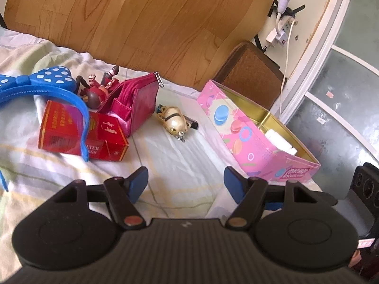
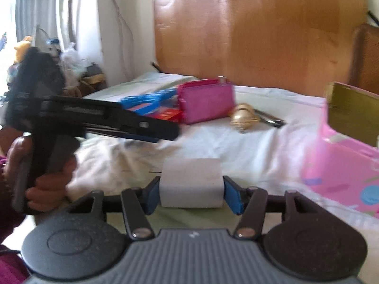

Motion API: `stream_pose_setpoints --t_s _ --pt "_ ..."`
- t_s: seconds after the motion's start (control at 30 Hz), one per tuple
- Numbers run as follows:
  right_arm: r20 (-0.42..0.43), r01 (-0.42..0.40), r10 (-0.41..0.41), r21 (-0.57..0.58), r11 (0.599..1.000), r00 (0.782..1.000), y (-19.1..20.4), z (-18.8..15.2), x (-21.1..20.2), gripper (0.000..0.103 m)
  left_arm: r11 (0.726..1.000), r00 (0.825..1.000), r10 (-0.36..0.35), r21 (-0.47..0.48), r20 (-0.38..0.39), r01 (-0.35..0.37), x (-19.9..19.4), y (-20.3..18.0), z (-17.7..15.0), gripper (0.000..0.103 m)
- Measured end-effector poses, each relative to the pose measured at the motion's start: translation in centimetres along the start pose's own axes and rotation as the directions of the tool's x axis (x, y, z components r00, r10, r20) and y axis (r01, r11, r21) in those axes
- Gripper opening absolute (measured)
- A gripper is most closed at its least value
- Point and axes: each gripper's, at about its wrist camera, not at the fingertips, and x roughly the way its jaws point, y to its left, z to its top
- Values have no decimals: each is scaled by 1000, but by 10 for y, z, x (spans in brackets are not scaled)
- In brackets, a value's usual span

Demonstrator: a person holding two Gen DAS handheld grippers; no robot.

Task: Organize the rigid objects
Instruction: 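Carry the charger plug into the pink tin and release it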

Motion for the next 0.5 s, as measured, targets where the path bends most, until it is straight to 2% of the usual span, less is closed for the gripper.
stream_pose_setpoints --t_s 0.07,0.13,0.4,0.5 --pt "13 6 -6 -4 1000 1000 0 -2 -4 58 1000 1000 10 0 -10 -10 -2 -3 -1 73" --pt "23 15 -15 11 1000 1000 -5 -5 -11 67 1000 1000 -10 -18 -23 9 -5 -4 -4 73" --pt "33 26 -28 39 999 999 -12 -16 -29 70 992 991 -115 -69 -74 110 -19 -27 -15 73" --pt "45 23 -24 29 999 999 -11 -14 -29 73 990 987 -129 -62 -92 123 -19 -38 -16 73"
